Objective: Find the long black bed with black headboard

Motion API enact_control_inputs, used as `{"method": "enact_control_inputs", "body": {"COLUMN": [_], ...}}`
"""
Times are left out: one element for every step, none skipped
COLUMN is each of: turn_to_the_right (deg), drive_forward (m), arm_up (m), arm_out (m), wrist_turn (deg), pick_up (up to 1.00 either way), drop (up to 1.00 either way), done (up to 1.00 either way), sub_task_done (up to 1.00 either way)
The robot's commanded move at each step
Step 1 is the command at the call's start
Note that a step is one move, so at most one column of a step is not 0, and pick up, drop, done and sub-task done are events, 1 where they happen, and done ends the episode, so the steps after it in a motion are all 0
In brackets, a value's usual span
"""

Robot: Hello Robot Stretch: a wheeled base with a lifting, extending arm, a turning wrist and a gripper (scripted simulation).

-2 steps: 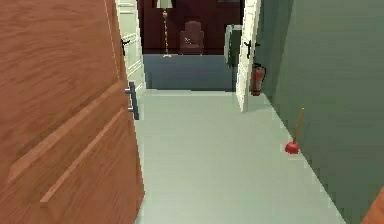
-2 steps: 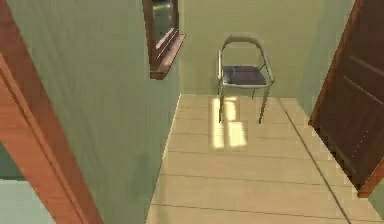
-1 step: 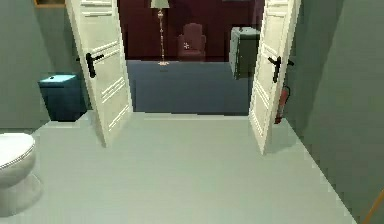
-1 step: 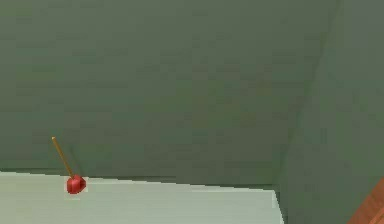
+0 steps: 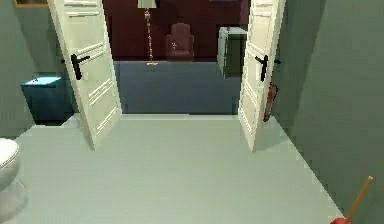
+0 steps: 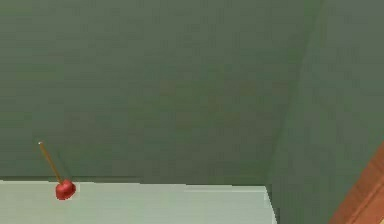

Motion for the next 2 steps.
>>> {"method": "enact_control_inputs", "body": {"turn_to_the_right": [0.0, -12.0], "drive_forward": [0.35, 0.0], "arm_up": [0.0, 0.0], "arm_out": [0.0, 0.0], "wrist_turn": [0.0, 0.0], "pick_up": [0.0, 0.0], "drop": [0.0, 0.0], "done": [0.0, 0.0], "sub_task_done": [0.0, 0.0]}}
